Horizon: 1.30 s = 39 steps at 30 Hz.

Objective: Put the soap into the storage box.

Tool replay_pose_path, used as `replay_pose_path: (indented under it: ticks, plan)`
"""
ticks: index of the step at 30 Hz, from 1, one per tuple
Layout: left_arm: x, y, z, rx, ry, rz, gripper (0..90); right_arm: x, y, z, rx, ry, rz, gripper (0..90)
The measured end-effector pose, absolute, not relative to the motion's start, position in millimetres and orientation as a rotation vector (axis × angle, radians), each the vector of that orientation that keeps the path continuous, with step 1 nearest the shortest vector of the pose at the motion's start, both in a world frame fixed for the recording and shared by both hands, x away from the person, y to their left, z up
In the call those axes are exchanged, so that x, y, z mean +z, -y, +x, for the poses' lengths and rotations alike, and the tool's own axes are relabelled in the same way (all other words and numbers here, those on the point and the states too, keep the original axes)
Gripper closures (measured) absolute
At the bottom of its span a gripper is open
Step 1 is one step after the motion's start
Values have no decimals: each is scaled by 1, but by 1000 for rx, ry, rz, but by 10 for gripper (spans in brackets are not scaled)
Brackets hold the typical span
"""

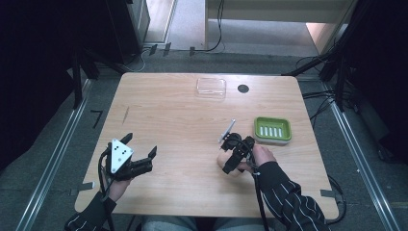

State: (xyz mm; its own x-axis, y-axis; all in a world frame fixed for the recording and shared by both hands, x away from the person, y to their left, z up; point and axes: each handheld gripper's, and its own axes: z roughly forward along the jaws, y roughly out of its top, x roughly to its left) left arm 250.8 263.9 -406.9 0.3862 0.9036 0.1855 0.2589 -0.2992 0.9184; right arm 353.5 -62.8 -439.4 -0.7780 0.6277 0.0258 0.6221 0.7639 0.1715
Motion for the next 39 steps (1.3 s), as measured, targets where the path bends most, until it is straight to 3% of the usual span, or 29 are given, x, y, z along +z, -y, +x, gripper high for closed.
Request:
replay_pose_path:
  ticks: [11, 17, 39]
  plan:
    - [-407, -264, 251, 933, -1021, 1779, 133, -448, 53, 360, 233, -2931, 1048, 25]
    - [-407, -264, 251, 933, -1021, 1779, 133, -450, 53, 360, 219, -2933, 1061, 141]
    - [-407, -264, 250, 932, -1018, 1781, 133, -456, 47, 357, 187, -2941, 1042, 311]
